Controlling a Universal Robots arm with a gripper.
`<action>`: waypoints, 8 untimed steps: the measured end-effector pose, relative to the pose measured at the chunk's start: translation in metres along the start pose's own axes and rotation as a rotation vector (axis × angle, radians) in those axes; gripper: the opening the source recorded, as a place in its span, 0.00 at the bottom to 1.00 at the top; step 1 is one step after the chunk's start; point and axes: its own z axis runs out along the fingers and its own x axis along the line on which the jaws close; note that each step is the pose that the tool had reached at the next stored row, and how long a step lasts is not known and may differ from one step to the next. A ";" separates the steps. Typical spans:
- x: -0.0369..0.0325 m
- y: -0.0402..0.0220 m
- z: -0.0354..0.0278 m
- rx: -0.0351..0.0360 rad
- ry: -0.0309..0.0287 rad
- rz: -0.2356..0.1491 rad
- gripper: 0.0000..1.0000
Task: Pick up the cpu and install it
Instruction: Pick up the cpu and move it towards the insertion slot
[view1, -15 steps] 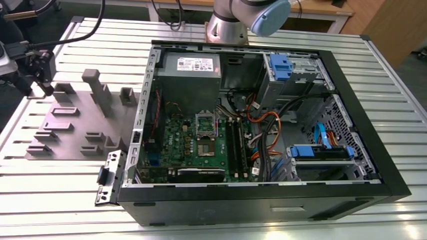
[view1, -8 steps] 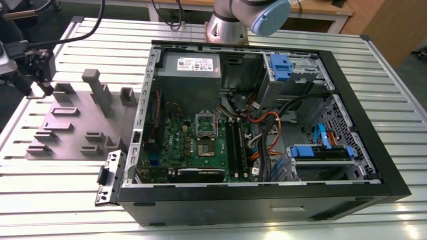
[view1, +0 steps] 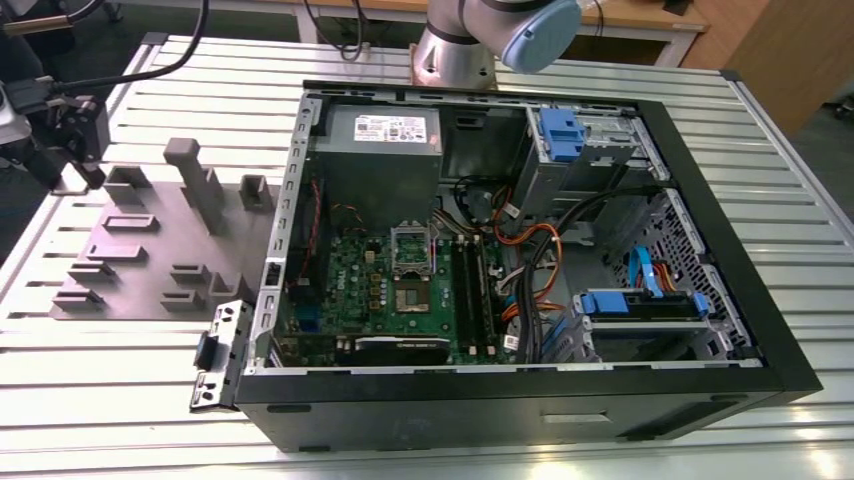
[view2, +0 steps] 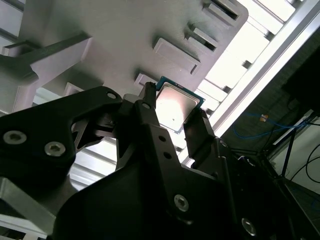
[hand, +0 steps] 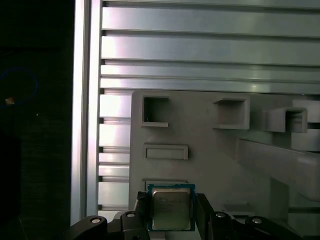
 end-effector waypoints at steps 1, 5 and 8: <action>0.0000 0.0000 -0.0006 0.0000 -0.0001 0.000 0.47; 0.0000 0.0000 -0.0020 -0.0001 -0.0001 0.000 0.47; -0.0001 0.0000 -0.0030 -0.0001 -0.0001 0.000 0.47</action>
